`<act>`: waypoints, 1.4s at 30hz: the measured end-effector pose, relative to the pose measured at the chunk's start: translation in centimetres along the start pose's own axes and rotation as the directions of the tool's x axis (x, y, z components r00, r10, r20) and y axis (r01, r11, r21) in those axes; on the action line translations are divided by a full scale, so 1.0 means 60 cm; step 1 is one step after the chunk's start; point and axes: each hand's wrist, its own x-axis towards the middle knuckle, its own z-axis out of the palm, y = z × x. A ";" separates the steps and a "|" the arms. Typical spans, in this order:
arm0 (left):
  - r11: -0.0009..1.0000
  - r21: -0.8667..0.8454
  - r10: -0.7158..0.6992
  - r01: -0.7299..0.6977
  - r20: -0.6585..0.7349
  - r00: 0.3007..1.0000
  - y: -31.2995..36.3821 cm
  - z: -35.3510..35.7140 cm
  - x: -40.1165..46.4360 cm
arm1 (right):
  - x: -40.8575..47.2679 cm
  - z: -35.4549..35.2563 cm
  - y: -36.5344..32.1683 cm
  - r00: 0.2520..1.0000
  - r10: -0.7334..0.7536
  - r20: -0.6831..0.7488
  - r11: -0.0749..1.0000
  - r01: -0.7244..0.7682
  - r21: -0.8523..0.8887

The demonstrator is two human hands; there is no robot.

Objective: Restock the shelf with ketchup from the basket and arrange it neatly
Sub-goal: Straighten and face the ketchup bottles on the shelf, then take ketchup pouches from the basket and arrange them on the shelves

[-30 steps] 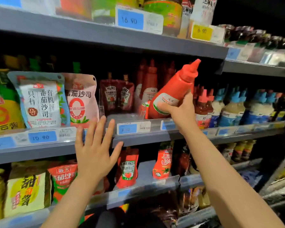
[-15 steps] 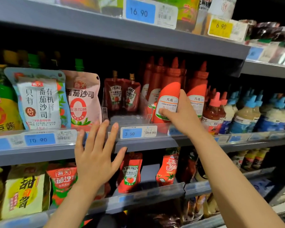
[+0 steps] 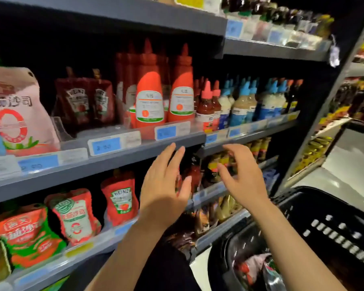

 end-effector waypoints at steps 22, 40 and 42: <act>0.922 -0.310 0.231 0.234 0.922 0.310 0.298 0.558 -0.211 | -0.485 -0.072 0.505 -0.232 0.972 -0.048 -0.211 -0.941 0.266; 0.847 -0.274 0.204 0.456 0.959 0.198 0.386 0.806 -0.302 | -0.499 -0.010 0.567 -0.323 0.926 -0.197 -0.111 -0.730 0.674; 0.893 -0.262 0.192 0.365 0.957 0.217 0.384 0.803 -0.304 | -0.499 -0.010 0.568 -0.338 0.923 -0.184 -0.126 -0.716 0.687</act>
